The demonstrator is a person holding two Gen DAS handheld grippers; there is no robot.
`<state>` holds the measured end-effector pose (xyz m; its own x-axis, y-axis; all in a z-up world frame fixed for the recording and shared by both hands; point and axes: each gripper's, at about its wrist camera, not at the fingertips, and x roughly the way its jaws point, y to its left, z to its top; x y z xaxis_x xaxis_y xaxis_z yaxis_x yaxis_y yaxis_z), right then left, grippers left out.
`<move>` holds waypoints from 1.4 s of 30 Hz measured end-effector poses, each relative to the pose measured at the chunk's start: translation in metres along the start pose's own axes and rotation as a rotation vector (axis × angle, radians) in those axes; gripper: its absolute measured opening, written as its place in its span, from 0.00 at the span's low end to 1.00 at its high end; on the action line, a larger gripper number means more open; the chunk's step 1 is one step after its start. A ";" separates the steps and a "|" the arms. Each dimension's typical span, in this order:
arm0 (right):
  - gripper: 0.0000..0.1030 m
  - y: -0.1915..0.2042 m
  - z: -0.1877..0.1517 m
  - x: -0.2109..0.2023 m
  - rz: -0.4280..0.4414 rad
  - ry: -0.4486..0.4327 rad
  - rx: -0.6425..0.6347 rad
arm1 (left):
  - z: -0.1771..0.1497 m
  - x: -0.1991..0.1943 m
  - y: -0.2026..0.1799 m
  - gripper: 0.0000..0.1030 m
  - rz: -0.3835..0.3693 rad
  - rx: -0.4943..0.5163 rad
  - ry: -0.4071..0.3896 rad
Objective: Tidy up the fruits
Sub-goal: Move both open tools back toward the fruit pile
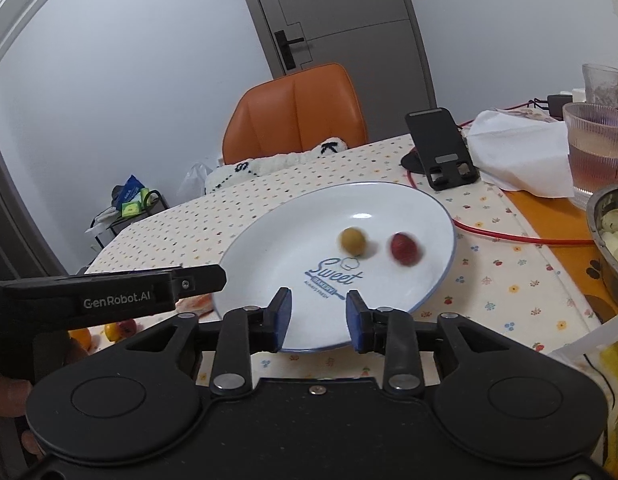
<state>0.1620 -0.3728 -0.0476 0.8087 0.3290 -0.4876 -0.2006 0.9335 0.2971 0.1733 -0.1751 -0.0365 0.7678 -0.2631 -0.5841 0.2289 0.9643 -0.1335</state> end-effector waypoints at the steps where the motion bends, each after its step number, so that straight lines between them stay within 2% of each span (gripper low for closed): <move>1: 0.36 0.002 0.000 -0.001 0.001 -0.004 -0.002 | -0.001 -0.003 0.002 0.44 0.003 -0.002 -0.001; 12: 0.67 0.019 0.000 -0.010 0.009 -0.040 -0.024 | -0.005 -0.038 0.026 0.65 0.061 -0.041 -0.038; 14: 0.84 0.022 0.000 -0.013 0.007 -0.053 -0.025 | -0.006 -0.044 0.031 0.68 0.073 -0.052 -0.045; 17: 1.00 0.027 0.000 -0.020 0.002 -0.088 -0.026 | -0.007 -0.053 0.038 0.73 0.088 -0.064 -0.058; 22: 1.00 0.032 0.003 -0.022 -0.006 -0.093 -0.010 | -0.009 -0.067 0.050 0.87 0.109 -0.090 -0.073; 31: 1.00 0.042 0.000 -0.022 -0.062 -0.110 0.014 | -0.017 -0.091 0.069 1.00 0.149 -0.114 -0.101; 42: 1.00 0.065 -0.003 -0.024 -0.048 -0.109 -0.025 | -0.027 -0.112 0.089 1.00 0.165 -0.123 -0.108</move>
<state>0.1279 -0.3195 -0.0192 0.8725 0.2680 -0.4085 -0.1729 0.9514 0.2548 0.0913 -0.0588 -0.0043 0.8500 -0.0970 -0.5178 0.0253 0.9893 -0.1437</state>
